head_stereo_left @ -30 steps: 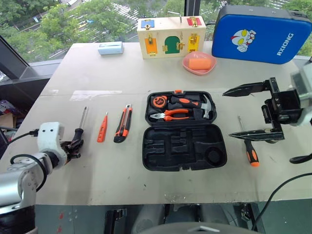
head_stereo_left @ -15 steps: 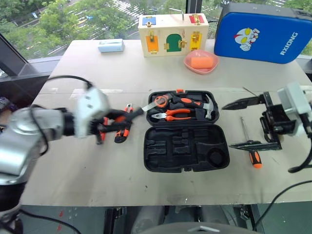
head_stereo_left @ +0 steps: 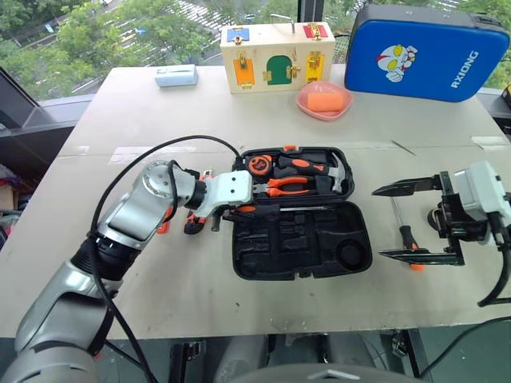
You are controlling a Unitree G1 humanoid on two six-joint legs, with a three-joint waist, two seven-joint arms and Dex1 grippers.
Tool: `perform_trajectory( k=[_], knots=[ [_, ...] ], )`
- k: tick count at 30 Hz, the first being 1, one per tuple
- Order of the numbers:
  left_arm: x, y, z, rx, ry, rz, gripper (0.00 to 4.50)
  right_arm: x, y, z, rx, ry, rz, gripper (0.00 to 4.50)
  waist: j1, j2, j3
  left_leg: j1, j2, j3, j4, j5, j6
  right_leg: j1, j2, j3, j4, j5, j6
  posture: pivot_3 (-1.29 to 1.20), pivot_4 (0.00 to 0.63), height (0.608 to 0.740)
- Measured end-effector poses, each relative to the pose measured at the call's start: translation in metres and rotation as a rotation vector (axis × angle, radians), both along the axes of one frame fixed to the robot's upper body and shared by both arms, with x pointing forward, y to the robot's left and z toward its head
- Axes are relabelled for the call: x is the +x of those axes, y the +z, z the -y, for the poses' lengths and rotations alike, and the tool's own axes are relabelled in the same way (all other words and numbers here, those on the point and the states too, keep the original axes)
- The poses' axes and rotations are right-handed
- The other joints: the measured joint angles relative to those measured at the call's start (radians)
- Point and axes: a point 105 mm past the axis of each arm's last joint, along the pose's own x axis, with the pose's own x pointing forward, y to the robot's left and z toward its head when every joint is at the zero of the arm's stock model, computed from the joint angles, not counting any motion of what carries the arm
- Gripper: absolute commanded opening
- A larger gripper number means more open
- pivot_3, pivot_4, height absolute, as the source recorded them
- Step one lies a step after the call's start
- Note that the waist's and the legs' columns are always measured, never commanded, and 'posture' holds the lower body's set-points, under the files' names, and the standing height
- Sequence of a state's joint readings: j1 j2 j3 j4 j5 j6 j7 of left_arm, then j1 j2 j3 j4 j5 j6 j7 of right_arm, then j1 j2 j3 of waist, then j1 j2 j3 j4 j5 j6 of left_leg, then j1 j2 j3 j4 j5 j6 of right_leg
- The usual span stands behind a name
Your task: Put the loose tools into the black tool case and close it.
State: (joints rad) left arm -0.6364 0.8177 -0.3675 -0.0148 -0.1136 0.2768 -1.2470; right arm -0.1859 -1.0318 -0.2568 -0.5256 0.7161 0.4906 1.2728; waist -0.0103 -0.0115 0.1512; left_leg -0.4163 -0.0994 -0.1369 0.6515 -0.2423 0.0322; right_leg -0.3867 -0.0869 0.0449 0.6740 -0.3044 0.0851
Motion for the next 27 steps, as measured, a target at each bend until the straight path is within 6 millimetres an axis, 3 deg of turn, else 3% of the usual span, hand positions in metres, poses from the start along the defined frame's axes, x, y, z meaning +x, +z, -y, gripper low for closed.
perform_trajectory(
  k=[12,14,15,17,20,25,26,27],
  knots=[
    [0.000,-0.012,0.017,0.024,-0.022,-0.045,1.12,0.001,0.000,0.005,0.023,-0.049,0.014,4.50,0.000,0.000,0.000,0.000,0.000,0.000,0.002,0.000,0.000,0.000,0.000,0.000,0.004,0.000,0.000,0.00,0.150,0.735],
    [0.001,-0.014,0.017,0.024,-0.020,-0.053,2.12,0.001,0.000,0.005,0.026,-0.048,0.014,4.50,0.000,0.000,0.000,0.000,0.000,0.000,0.002,0.000,0.000,0.000,0.000,0.000,0.004,0.000,0.000,0.00,0.150,0.735],
    [0.000,-0.014,0.017,0.022,-0.023,-0.060,2.30,0.001,0.000,0.005,0.028,-0.049,0.012,4.50,0.000,0.000,0.000,0.000,0.000,0.000,0.002,0.000,0.000,0.000,0.000,0.000,0.004,0.000,0.000,0.00,0.150,0.735],
    [0.000,-0.015,0.019,0.015,-0.020,-0.074,3.07,0.001,-0.001,0.005,0.035,-0.046,0.008,4.50,0.004,-0.001,0.000,0.000,-0.001,-0.001,0.002,0.000,0.000,0.000,0.000,-0.001,0.005,0.000,0.000,0.00,0.150,0.735],
    [-0.002,-0.011,0.019,-0.011,-0.001,-0.111,4.48,0.000,-0.001,0.005,0.040,-0.045,0.002,4.50,0.006,-0.001,0.000,0.000,-0.001,-0.001,0.003,0.000,0.000,0.000,0.000,-0.001,0.005,0.000,0.000,0.00,0.150,0.735],
    [-0.003,0.022,0.025,-0.091,0.012,-0.086,4.48,0.000,-0.002,0.006,0.043,-0.047,-0.001,4.50,0.003,-0.001,0.000,0.000,-0.001,-0.001,0.003,0.000,0.000,0.000,0.000,-0.002,0.005,0.000,0.000,0.00,0.150,0.735],
    [-0.003,0.026,0.025,-0.097,0.011,-0.076,4.03,0.000,-0.002,0.006,0.044,-0.048,-0.001,4.50,0.003,-0.001,0.000,0.000,-0.001,-0.001,0.003,0.000,0.000,0.000,0.000,-0.002,0.005,0.000,0.000,0.00,0.150,0.735],
    [-0.003,0.027,0.026,-0.099,0.010,-0.070,3.94,0.000,-0.002,0.006,0.044,-0.047,0.000,4.50,0.002,-0.001,0.000,0.000,-0.001,-0.001,0.003,0.000,0.000,0.000,0.000,-0.002,0.005,0.000,0.000,0.00,0.150,0.735]
  ],
)
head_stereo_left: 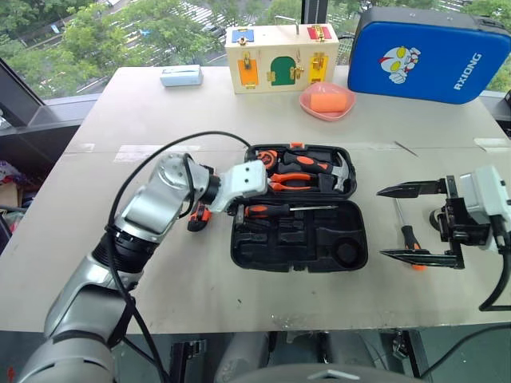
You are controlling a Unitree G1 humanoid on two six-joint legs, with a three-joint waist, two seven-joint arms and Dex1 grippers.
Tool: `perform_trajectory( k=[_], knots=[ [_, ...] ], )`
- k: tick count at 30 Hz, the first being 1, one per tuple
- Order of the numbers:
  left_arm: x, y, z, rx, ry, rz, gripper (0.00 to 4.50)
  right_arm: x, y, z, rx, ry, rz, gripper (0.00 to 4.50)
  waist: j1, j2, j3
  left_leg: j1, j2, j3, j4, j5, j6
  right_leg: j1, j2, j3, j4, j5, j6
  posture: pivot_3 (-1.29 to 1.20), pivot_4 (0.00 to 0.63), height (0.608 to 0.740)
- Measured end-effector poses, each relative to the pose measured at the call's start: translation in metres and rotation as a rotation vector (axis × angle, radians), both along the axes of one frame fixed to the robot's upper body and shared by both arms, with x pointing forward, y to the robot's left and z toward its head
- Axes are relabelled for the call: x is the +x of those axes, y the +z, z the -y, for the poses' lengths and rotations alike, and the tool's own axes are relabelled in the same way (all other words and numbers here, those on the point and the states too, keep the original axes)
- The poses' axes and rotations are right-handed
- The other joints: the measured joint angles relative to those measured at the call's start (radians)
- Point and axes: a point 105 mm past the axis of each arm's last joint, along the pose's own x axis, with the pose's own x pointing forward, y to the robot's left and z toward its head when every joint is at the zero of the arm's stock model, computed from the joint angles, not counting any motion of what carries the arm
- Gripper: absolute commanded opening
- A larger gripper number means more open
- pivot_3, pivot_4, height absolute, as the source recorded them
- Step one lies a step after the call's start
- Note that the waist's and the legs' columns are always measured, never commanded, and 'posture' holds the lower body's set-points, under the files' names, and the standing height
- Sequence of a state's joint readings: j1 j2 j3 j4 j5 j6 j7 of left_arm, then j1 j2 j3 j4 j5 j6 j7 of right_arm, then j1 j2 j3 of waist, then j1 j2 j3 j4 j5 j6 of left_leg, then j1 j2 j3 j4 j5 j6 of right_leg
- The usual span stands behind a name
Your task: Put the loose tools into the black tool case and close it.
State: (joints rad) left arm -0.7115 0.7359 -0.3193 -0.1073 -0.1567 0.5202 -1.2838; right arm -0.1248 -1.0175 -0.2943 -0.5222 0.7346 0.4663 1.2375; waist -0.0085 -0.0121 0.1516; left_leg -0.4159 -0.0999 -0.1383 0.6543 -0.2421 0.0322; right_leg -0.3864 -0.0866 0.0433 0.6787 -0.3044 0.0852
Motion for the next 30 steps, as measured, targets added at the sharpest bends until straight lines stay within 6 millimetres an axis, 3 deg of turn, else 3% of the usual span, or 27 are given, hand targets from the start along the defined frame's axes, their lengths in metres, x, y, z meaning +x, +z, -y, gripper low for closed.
perform_trajectory(
  k=[2,9,18,24,30],
  knots=[
    [0.002,-0.001,-0.001,0.008,0.002,0.011,3.32,0.000,0.000,0.000,0.001,0.001,0.003,4.50,-0.002,0.000,0.000,0.000,0.000,0.000,0.000,0.000,0.000,0.000,0.000,0.000,0.000,0.000,0.000,0.00,0.150,0.735],
    [0.009,-0.013,-0.003,0.018,0.008,-0.002,0.06,0.000,0.001,0.000,0.002,0.003,0.012,4.50,0.000,0.000,0.000,0.000,0.000,0.000,0.000,0.000,0.000,0.000,0.000,0.000,0.000,0.000,0.000,0.00,0.150,0.735],
    [0.010,-0.032,0.010,0.063,-0.022,-0.027,0.06,0.001,0.001,0.001,0.007,-0.004,0.012,4.50,0.000,0.000,0.000,0.000,0.000,0.000,0.000,0.000,0.000,0.000,0.000,0.000,0.000,0.000,0.000,0.00,0.150,0.735],
    [0.018,-0.037,0.020,0.135,-0.038,0.068,0.06,0.003,0.000,0.001,0.015,-0.022,0.012,4.50,0.009,0.000,-0.001,0.004,0.000,0.000,0.002,0.000,0.000,0.006,0.000,-0.001,0.000,0.000,0.000,0.00,0.150,0.735],
    [0.016,-0.036,0.019,0.091,-0.027,0.059,0.06,0.002,-0.005,0.004,0.017,-0.054,-0.004,4.50,0.008,0.000,-0.002,0.005,0.000,-0.001,0.002,0.000,0.000,0.007,0.000,-0.001,0.000,0.000,0.000,0.00,0.150,0.735]
  ],
)
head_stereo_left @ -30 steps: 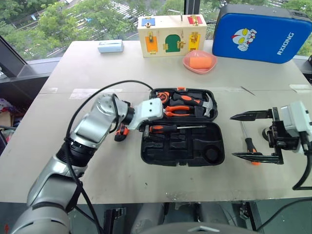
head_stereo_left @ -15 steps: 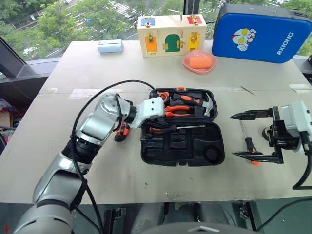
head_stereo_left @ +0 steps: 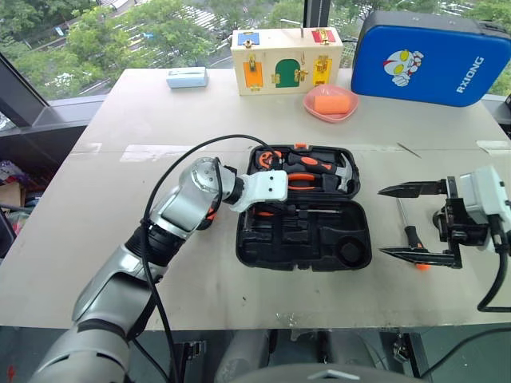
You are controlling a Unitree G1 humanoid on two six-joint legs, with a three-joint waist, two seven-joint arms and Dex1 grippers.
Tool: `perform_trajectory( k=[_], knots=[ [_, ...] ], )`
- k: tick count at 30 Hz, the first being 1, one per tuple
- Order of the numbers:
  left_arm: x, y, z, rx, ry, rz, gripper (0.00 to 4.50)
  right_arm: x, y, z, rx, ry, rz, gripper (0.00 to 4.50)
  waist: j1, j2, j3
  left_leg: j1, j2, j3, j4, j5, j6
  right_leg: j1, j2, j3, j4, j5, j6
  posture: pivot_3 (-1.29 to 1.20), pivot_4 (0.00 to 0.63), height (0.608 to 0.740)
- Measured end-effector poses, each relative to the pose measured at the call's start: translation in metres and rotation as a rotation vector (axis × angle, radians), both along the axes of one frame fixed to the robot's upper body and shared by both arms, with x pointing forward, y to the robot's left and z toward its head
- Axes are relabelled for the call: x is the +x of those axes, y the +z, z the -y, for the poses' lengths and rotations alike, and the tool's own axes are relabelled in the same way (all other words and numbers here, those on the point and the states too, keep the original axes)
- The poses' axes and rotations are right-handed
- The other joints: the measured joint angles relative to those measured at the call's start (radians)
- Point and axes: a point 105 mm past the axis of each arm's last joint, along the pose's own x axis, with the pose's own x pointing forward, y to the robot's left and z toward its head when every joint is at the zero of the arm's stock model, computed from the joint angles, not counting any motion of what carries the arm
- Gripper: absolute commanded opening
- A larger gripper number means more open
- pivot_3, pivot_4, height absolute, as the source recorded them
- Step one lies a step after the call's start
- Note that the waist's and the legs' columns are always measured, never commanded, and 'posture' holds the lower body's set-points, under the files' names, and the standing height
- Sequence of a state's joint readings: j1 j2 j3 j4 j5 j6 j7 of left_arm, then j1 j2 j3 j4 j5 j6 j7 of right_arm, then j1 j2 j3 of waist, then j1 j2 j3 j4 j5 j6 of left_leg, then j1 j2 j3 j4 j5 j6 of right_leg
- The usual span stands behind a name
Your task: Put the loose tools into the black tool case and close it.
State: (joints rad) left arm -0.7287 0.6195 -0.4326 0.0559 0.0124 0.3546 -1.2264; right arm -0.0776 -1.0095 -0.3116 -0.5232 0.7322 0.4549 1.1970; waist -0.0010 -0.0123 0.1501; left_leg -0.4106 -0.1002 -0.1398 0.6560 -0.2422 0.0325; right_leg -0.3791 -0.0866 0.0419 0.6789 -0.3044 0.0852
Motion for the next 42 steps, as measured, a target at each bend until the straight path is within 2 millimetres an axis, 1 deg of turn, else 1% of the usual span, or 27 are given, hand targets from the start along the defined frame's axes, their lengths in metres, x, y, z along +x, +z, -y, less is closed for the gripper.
perform_trajectory(
  k=[2,3,5,6,7,8,9,10,12,13,14,15,17,19,22,24,27,29,32,36,39,42],
  knots=[
    [-0.004,0.002,-0.006,-0.087,0.037,-0.075,0.06,0.001,0.000,0.007,0.003,-0.048,0.007,4.50,-0.004,0.000,0.000,-0.002,0.000,-0.001,0.000,0.000,0.000,-0.002,0.000,-0.001,0.000,0.000,0.000,0.00,0.150,0.735],
    [-0.007,0.007,-0.009,-0.153,0.053,-0.109,0.06,0.002,0.000,0.012,0.006,-0.084,0.008,4.50,-0.007,0.000,0.000,-0.003,0.000,-0.002,0.000,0.000,0.000,-0.003,0.000,-0.001,0.000,0.000,0.000,0.00,0.150,0.735],
    [-0.012,0.029,-0.011,-0.296,0.058,-0.139,0.06,0.002,-0.005,0.022,0.023,-0.164,-0.002,4.50,-0.008,-0.001,0.001,-0.005,0.000,-0.003,0.000,0.000,-0.001,-0.004,0.000,-0.003,-0.001,0.000,0.000,0.00,0.150,0.735],
    [-0.016,0.049,-0.012,-0.392,0.053,-0.141,0.72,0.002,-0.010,0.030,0.042,-0.229,-0.018,4.50,-0.003,-0.001,0.001,-0.006,0.000,-0.004,0.000,0.000,-0.001,-0.004,0.000,-0.004,-0.001,0.000,0.000,0.00,0.150,0.735],
    [-0.018,0.063,-0.015,-0.446,0.048,-0.137,0.94,0.001,-0.014,0.037,0.053,-0.274,-0.034,4.50,-0.002,-0.001,0.001,-0.005,0.000,-0.004,0.000,0.000,-0.001,-0.004,0.000,-0.004,-0.001,0.000,0.000,0.00,0.150,0.735],
    [-0.026,0.079,-0.016,-0.512,0.020,-0.177,1.42,-0.002,-0.019,0.046,0.071,-0.346,-0.048,4.50,0.002,-0.001,0.001,-0.005,0.000,-0.004,0.000,0.000,-0.001,-0.004,-0.001,-0.004,-0.001,0.000,0.000,0.00,0.150,0.735],
    [-0.033,0.087,-0.018,-0.543,-0.007,-0.205,1.89,-0.004,-0.025,0.055,0.077,-0.401,-0.066,4.50,0.003,-0.001,0.001,-0.005,0.000,-0.004,0.001,0.000,-0.001,-0.003,0.000,-0.004,-0.001,0.000,0.000,0.00,0.150,0.735],
    [-0.037,0.091,-0.018,-0.556,-0.023,-0.227,2.19,-0.007,-0.028,0.060,0.079,-0.436,-0.073,4.50,0.005,0.000,0.000,-0.004,-0.001,-0.004,0.001,0.000,-0.001,-0.002,-0.001,-0.004,-0.001,0.000,0.000,0.00,0.150,0.735],
    [-0.049,0.098,-0.017,-0.584,-0.069,-0.290,3.29,-0.022,-0.044,0.082,0.077,-0.567,-0.122,4.50,0.015,0.000,0.000,-0.003,-0.001,-0.004,0.001,0.000,-0.001,-0.001,0.000,-0.004,-0.001,0.000,0.000,0.00,0.150,0.735],
    [-0.053,0.099,-0.015,-0.588,-0.088,-0.313,3.72,-0.031,-0.050,0.090,0.072,-0.618,-0.144,4.50,0.017,0.000,0.000,-0.003,-0.001,-0.004,0.001,0.000,-0.001,-0.001,0.000,-0.003,-0.001,0.000,0.000,0.00,0.150,0.735],
    [-0.058,0.100,-0.013,-0.583,-0.112,-0.334,4.31,-0.043,-0.057,0.100,0.066,-0.679,-0.173,4.50,0.019,0.000,0.000,-0.003,-0.001,-0.004,0.001,0.000,-0.001,-0.001,-0.001,-0.003,-0.001,0.000,0.000,0.00,0.150,0.735],
    [-0.062,0.101,-0.012,-0.577,-0.137,-0.345,4.46,-0.055,-0.061,0.111,0.062,-0.742,-0.197,4.50,0.020,0.000,0.000,-0.003,-0.001,-0.004,0.001,0.000,0.000,0.000,-0.001,-0.003,-0.001,0.000,0.000,0.00,0.150,0.735],
    [-0.068,0.102,-0.011,-0.556,-0.180,-0.354,4.46,-0.079,-0.064,0.129,0.045,-0.851,-0.230,4.50,0.016,0.000,0.000,-0.002,-0.001,-0.003,0.001,0.000,0.000,0.000,-0.001,-0.002,-0.001,0.000,0.000,0.00,0.150,0.735],
    [-0.072,0.101,-0.007,-0.540,-0.211,-0.369,4.46,-0.092,-0.060,0.138,0.028,-0.902,-0.230,4.50,0.010,0.001,0.000,0.001,-0.001,-0.001,0.000,-0.002,0.003,0.002,0.000,0.000,-0.001,0.000,0.000,0.00,0.150,0.735],
    [-0.074,0.098,-0.001,-0.521,-0.252,-0.369,4.46,-0.099,-0.058,0.137,0.017,-0.910,-0.225,4.50,0.006,0.000,0.000,0.004,0.000,0.000,-0.003,-0.003,0.004,0.003,-0.001,0.002,-0.001,0.000,0.000,0.00,0.150,0.735],
    [-0.076,0.096,0.001,-0.516,-0.271,-0.371,4.46,-0.097,-0.057,0.133,0.014,-0.899,-0.216,4.50,0.006,0.001,0.000,0.004,0.000,0.000,-0.004,-0.002,0.004,0.002,-0.001,0.002,-0.001,0.000,0.000,0.00,0.150,0.735],
    [-0.077,0.094,0.004,-0.503,-0.289,-0.372,4.46,-0.088,-0.058,0.124,0.013,-0.872,-0.217,4.50,0.008,0.001,0.000,0.004,0.000,0.000,-0.005,0.000,0.000,0.002,0.000,0.002,-0.002,0.000,0.000,0.00,0.150,0.735],
    [-0.077,0.092,0.002,-0.482,-0.284,-0.353,4.46,-0.068,-0.061,0.113,0.026,-0.863,-0.218,4.50,0.005,0.000,0.000,0.004,0.000,0.000,-0.004,0.000,0.000,0.002,0.000,0.002,-0.002,0.000,0.000,0.00,0.150,0.735],
    [-0.079,0.089,0.001,-0.460,-0.282,-0.337,4.46,-0.047,-0.069,0.096,0.055,-0.865,-0.250,4.50,0.006,0.001,0.000,0.003,0.000,0.000,-0.004,0.000,0.000,0.002,-0.001,0.001,-0.002,0.000,0.000,0.00,0.150,0.735],
    [-0.086,0.086,-0.001,-0.435,-0.282,-0.346,4.46,-0.025,-0.087,0.081,0.065,-0.915,-0.329,4.50,0.017,0.001,0.000,-0.001,0.000,-0.002,-0.003,0.000,-0.001,-0.001,-0.001,0.000,-0.003,0.000,0.000,0.00,0.150,0.735],
    [-0.090,0.086,-0.004,-0.423,-0.273,-0.354,4.46,-0.013,-0.100,0.082,0.050,-1.007,-0.352,4.50,0.018,0.001,0.000,-0.003,-0.001,-0.004,-0.003,0.000,-0.001,-0.001,-0.001,-0.001,-0.004,0.000,0.000,0.00,0.150,0.735],
    [-0.092,0.087,-0.004,-0.419,-0.268,-0.353,4.46,-0.011,-0.111,0.082,0.016,-1.043,-0.378,4.50,0.017,0.001,0.000,-0.002,-0.001,-0.004,-0.003,0.000,-0.001,0.000,-0.001,-0.001,-0.004,0.000,0.000,0.00,0.150,0.735]
  ],
)
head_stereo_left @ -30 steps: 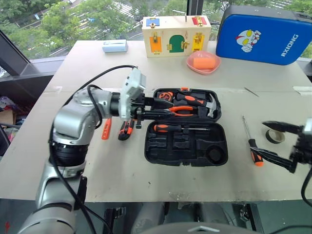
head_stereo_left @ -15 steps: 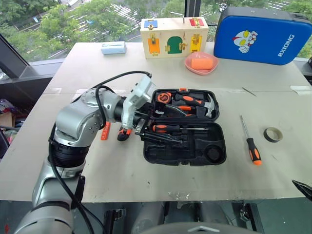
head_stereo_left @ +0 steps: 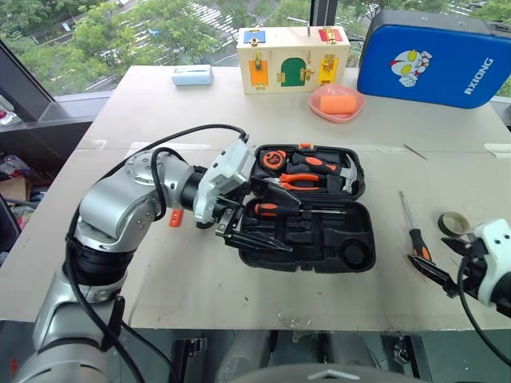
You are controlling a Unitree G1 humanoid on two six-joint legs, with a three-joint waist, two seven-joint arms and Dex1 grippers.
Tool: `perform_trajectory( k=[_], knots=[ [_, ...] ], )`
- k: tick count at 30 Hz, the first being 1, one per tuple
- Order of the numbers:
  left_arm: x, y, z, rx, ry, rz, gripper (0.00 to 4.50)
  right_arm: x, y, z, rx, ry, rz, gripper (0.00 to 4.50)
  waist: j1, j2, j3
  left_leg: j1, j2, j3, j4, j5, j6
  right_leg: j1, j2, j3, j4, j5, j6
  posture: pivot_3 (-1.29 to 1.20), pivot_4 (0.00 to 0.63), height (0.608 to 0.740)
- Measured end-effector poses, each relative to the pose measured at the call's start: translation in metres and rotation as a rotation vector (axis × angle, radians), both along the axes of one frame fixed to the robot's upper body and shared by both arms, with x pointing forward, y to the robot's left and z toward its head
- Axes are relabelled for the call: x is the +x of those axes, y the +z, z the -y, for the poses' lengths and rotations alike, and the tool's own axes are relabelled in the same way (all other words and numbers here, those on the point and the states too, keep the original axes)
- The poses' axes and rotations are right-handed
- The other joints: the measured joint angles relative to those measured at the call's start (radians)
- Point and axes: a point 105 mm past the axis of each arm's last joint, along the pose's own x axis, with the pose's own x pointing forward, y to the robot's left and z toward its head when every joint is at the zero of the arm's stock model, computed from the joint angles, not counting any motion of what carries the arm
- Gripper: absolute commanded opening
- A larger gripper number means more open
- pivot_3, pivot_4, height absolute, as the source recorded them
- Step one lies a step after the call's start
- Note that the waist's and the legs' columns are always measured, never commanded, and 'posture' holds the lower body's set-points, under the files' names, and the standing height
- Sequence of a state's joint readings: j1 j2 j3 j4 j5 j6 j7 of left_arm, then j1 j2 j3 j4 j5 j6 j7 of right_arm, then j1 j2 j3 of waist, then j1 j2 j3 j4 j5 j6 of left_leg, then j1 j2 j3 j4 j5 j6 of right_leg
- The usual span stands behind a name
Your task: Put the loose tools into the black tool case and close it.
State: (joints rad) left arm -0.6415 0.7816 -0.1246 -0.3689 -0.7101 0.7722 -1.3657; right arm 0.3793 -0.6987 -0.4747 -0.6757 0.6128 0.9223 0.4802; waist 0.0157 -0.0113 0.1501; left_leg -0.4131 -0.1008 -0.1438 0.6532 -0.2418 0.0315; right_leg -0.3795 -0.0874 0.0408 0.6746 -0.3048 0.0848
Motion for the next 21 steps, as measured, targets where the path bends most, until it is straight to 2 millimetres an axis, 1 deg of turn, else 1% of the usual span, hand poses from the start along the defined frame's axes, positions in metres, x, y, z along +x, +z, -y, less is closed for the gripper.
perform_trajectory(
  k=[2,3,4,6,7,8,11,12,16,17,19,20,21],
  knots=[
    [0.000,0.000,0.000,0.000,0.004,0.002,4.46,-0.001,-0.005,-0.002,-0.008,-0.003,-0.018,4.50,-0.002,0.000,0.000,0.000,0.000,0.000,0.000,0.000,0.000,0.000,0.000,0.000,0.000,0.000,0.000,0.00,0.150,0.735],
    [0.000,0.000,0.000,0.000,0.007,0.003,4.50,-0.001,-0.009,-0.002,-0.006,-0.009,-0.029,4.00,-0.003,0.000,0.000,0.000,0.000,0.001,0.000,0.000,0.000,0.000,0.000,0.000,0.000,0.000,0.000,0.00,0.150,0.735],
    [0.001,0.000,0.000,0.000,0.012,0.004,4.50,0.000,-0.015,-0.002,-0.010,-0.031,-0.039,3.81,-0.004,0.000,0.000,0.001,0.000,0.001,0.000,0.000,0.000,0.000,0.000,0.000,0.001,0.000,0.000,0.00,0.150,0.735],
    [0.001,0.000,0.001,-0.001,0.016,0.006,4.50,0.003,-0.018,0.001,-0.030,-0.075,-0.015,2.97,-0.006,-0.001,0.000,0.002,0.000,0.001,0.000,0.000,0.000,0.000,0.001,0.000,0.001,0.000,0.000,0.00,0.150,0.735],
    [0.001,0.000,0.001,-0.002,0.016,0.007,4.50,0.004,-0.020,0.002,-0.037,-0.095,-0.004,2.47,-0.006,-0.001,-0.001,0.002,0.000,0.001,0.000,0.000,0.000,0.000,0.001,0.000,0.002,0.000,0.000,0.00,0.150,0.735],
    [0.001,0.000,0.001,-0.002,0.015,0.009,4.50,0.005,-0.021,0.001,-0.035,-0.106,0.004,1.97,-0.006,-0.002,-0.001,0.002,0.000,0.001,0.000,0.000,0.000,0.000,0.001,0.000,0.002,0.000,0.000,0.00,0.150,0.735],
    [0.001,0.000,0.000,-0.001,0.016,0.013,4.50,0.005,-0.022,-0.004,-0.008,-0.124,0.036,0.65,-0.006,-0.002,-0.001,0.003,0.000,0.001,0.000,0.000,0.000,0.001,0.001,0.000,0.002,0.000,0.000,0.00,0.150,0.735],
    [0.001,0.000,0.000,0.000,0.016,0.016,4.50,0.005,-0.023,-0.004,-0.002,-0.133,0.045,0.55,-0.006,-0.002,-0.001,0.003,0.000,0.001,0.000,0.000,0.000,0.001,0.001,0.001,0.002,0.000,0.000,0.00,0.150,0.735],
    [0.002,-0.005,-0.006,0.019,0.035,0.001,4.50,0.006,-0.020,-0.003,-0.002,-0.119,0.071,0.55,-0.006,-0.002,-0.001,0.003,0.000,0.002,0.000,0.000,0.000,0.001,0.001,0.001,0.002,0.000,0.000,0.00,0.150,0.735],
    [0.002,-0.007,-0.009,0.033,0.047,-0.007,4.50,0.009,-0.016,-0.001,-0.011,-0.098,0.081,0.55,-0.007,-0.001,-0.001,0.003,0.000,0.002,0.000,0.000,0.000,0.001,0.001,0.001,0.002,0.000,0.000,0.00,0.150,0.735],
    [0.004,-0.012,-0.017,0.057,0.075,-0.020,4.50,0.021,0.002,0.006,-0.045,-0.044,0.136,0.55,-0.012,0.000,0.000,0.004,0.000,0.004,0.000,0.000,0.000,0.000,0.001,0.003,0.003,0.000,0.000,0.00,0.150,0.735],
    [0.004,-0.015,-0.024,0.073,0.098,-0.023,4.50,0.031,0.014,0.003,-0.053,0.038,0.169,0.55,-0.021,0.000,0.000,0.005,0.000,0.005,0.000,0.000,0.000,0.001,0.001,0.003,0.003,0.000,0.000,0.00,0.150,0.735],
    [0.005,-0.020,-0.031,0.093,0.128,-0.040,4.50,0.043,0.038,-0.003,-0.086,0.168,0.235,0.55,-0.031,0.003,0.003,0.005,0.000,0.007,-0.001,0.000,0.000,0.001,0.001,0.005,0.003,0.000,0.000,0.00,0.150,0.735]
  ],
)
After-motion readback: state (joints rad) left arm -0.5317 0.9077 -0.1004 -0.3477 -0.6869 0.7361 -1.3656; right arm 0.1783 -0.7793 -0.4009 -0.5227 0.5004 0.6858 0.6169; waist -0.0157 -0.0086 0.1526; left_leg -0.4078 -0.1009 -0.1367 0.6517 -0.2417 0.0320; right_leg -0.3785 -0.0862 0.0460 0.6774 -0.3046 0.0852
